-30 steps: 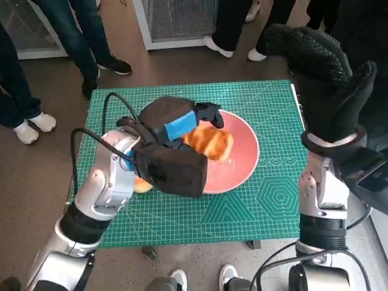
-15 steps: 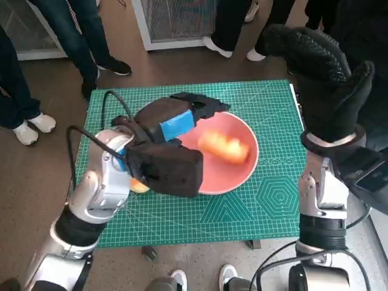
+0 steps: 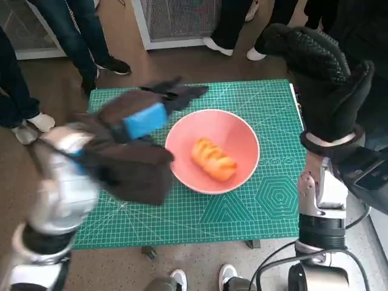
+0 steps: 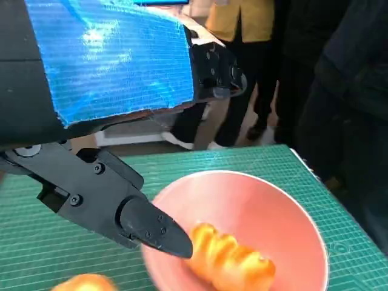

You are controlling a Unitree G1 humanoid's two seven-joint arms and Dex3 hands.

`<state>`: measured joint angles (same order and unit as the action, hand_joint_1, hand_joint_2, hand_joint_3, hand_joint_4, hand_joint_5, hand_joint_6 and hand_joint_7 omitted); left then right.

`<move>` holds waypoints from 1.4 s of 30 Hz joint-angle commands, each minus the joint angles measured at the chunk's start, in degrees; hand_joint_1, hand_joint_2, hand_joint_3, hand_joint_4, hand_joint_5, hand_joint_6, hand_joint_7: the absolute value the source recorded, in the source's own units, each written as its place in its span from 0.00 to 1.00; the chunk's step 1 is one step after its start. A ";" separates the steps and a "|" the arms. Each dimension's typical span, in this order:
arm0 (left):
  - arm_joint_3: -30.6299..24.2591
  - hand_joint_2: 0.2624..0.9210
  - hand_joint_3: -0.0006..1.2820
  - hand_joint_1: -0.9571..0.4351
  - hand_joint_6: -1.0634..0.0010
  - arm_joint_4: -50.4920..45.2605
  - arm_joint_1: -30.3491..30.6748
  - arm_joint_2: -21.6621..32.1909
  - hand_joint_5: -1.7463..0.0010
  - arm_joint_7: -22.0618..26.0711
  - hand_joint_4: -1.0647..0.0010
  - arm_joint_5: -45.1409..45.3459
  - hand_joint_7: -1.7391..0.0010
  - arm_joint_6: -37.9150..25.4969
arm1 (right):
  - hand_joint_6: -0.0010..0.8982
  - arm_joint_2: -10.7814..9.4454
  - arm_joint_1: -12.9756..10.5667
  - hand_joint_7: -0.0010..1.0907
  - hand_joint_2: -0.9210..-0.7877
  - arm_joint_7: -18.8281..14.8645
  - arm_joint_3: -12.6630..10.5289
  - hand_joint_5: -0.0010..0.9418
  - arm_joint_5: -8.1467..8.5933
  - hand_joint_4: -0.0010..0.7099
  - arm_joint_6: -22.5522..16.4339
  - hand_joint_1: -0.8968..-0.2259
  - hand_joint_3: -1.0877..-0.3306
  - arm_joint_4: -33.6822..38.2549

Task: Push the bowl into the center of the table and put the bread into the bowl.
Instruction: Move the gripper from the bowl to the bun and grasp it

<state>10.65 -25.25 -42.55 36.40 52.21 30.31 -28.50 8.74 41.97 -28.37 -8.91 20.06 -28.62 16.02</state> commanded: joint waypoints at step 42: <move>-3.94 0.59 0.00 0.55 0.91 -18.97 19.87 14.12 1.00 -1.89 1.00 -1.93 0.97 -17.72 | 0.24 0.12 0.56 0.39 0.00 -1.03 -0.02 0.00 1.54 0.44 -0.29 0.36 0.40 1.54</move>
<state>5.51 -45.07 -23.30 49.47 51.26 27.29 -46.34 8.60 42.35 -28.78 -8.78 20.65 -29.74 17.21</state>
